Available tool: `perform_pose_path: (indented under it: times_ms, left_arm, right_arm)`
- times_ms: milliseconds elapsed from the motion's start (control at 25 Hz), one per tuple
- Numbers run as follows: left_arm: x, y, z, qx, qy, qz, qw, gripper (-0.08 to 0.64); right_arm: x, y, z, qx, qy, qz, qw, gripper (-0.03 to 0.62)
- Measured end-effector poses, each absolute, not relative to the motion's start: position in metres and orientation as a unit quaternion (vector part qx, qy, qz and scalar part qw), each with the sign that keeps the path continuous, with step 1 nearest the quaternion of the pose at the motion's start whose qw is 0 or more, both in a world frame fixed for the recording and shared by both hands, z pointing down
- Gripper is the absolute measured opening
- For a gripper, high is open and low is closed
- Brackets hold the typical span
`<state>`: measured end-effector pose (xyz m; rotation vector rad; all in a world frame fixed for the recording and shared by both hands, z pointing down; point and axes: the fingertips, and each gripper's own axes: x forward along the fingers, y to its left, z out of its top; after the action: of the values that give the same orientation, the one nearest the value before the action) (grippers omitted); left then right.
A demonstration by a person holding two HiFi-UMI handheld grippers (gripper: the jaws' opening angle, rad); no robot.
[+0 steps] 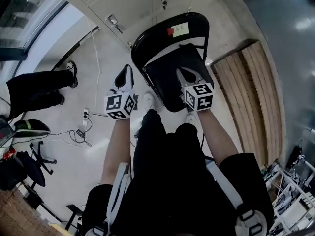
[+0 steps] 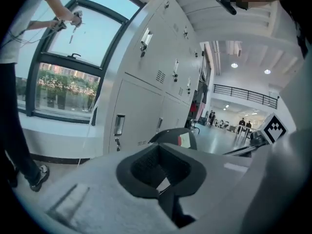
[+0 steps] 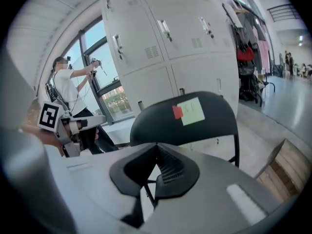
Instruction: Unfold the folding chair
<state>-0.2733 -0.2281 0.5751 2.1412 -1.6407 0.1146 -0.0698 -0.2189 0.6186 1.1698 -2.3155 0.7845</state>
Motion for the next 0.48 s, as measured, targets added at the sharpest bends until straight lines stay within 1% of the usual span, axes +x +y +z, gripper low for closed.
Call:
perform_pose_path:
  times_ms: [160,320,480]
  left_arm:
    - [-0.241,-0.201,0.538,0.757,-0.622,0.007,0.199,-0.003]
    - [-0.202,-0.173,0.488,0.731,-0.665,-0.027,0.15,-0.003]
    - [-0.156,-0.13,0.461,0.718,-0.682,-0.04,0.13,-0.003]
  right_arm:
    - [-0.036,-0.221,0.566,0.423,-0.859,0.231,0.172,0.006]
    - [-0.003,-0.218,0.515,0.386,-0.894,0.188,0.132,0.006]
    - [0.047,-0.19,0.492,0.381,-0.902,0.161,0.122,0.006]
